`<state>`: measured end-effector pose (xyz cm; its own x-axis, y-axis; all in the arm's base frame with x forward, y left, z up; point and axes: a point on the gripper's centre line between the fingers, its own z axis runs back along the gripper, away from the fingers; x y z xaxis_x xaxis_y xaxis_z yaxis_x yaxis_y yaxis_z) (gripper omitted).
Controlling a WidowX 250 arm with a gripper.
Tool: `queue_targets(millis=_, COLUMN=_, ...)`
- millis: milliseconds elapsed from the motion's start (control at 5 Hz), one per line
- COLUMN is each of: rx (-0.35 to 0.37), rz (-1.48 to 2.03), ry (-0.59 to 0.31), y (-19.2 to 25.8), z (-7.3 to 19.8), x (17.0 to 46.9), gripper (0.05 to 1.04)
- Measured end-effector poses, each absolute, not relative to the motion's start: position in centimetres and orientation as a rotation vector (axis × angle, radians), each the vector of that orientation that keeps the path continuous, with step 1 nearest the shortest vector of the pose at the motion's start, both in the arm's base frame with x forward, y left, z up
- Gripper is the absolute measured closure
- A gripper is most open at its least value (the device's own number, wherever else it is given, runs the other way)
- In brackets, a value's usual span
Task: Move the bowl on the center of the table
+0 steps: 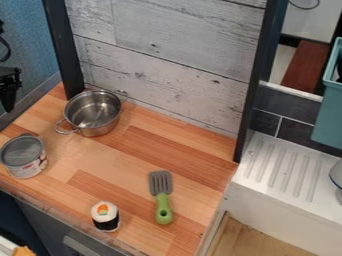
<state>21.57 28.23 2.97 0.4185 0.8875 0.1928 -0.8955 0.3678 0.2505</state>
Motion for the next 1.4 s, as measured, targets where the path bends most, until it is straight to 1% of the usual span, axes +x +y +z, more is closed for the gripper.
queue_targets(millis=200, rx=0.330, rz=1.147, ry=0.008, y=27.9, z=1.8, x=21.4, gripper=0.084)
queue_targets(millis=400, rx=0.357, rz=1.216, ry=0.033, y=27.8, z=1.2, x=21.0, gripper=0.084)
queue_targets(millis=600, rx=0.354, rz=1.253, ry=0.074, y=27.5, z=-0.6, x=21.0, gripper=0.084)
queue_targets(millis=1000, rx=0.386, rz=1.330, ry=0.109, y=27.9, z=-3.4, x=20.8, gripper=0.084)
queue_targets(millis=1200, rx=0.368, rz=1.358, ry=0.085, y=27.8, z=-3.9, x=21.0, gripper=0.084)
queue_targets(millis=1400, rx=0.339, rz=1.370, ry=0.094, y=27.0, z=-4.5, x=20.7, gripper=0.084)
